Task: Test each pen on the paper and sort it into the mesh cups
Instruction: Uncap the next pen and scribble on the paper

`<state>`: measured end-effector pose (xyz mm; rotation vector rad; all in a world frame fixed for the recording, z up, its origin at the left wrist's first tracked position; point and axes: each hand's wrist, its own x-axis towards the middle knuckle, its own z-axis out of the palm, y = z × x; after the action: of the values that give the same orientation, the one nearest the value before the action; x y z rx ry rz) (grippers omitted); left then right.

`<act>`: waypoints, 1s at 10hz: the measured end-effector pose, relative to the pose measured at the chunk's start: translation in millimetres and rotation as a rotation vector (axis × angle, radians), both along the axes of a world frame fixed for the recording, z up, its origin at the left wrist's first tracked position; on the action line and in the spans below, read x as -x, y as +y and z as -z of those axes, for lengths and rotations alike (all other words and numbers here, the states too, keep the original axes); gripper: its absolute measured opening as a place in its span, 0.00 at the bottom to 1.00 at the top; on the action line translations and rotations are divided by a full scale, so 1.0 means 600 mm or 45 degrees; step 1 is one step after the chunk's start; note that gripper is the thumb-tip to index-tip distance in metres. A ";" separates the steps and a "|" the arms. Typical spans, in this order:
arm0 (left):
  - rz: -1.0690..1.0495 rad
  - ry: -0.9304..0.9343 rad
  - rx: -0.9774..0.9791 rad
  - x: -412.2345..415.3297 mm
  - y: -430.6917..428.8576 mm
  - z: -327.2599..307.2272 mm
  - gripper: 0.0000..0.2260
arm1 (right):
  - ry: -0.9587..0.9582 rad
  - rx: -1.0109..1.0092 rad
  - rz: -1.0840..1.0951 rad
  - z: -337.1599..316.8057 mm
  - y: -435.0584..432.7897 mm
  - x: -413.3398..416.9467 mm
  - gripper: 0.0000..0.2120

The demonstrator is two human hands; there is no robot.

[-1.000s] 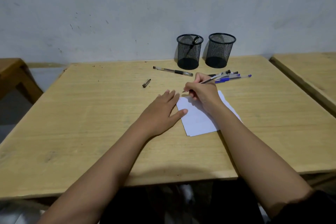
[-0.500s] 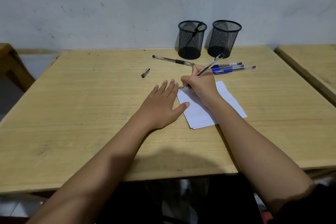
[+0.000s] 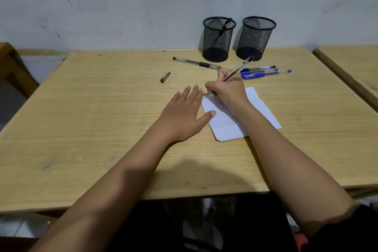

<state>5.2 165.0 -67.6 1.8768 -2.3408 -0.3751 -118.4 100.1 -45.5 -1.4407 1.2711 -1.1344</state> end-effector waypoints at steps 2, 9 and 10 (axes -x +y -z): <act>-0.004 -0.010 -0.001 0.001 0.000 -0.001 0.32 | 0.029 0.007 0.015 -0.001 -0.003 0.003 0.13; -0.007 -0.006 0.010 0.001 -0.001 0.001 0.32 | -0.004 -0.026 0.057 -0.002 0.000 0.002 0.15; -0.009 0.000 0.013 0.002 -0.001 0.001 0.32 | 0.024 -0.010 0.082 -0.003 0.000 0.001 0.15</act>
<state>4.2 164.7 -68.2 1.8804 -2.3306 -0.3623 -118.9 100.4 -44.0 -1.4166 1.3427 -1.1592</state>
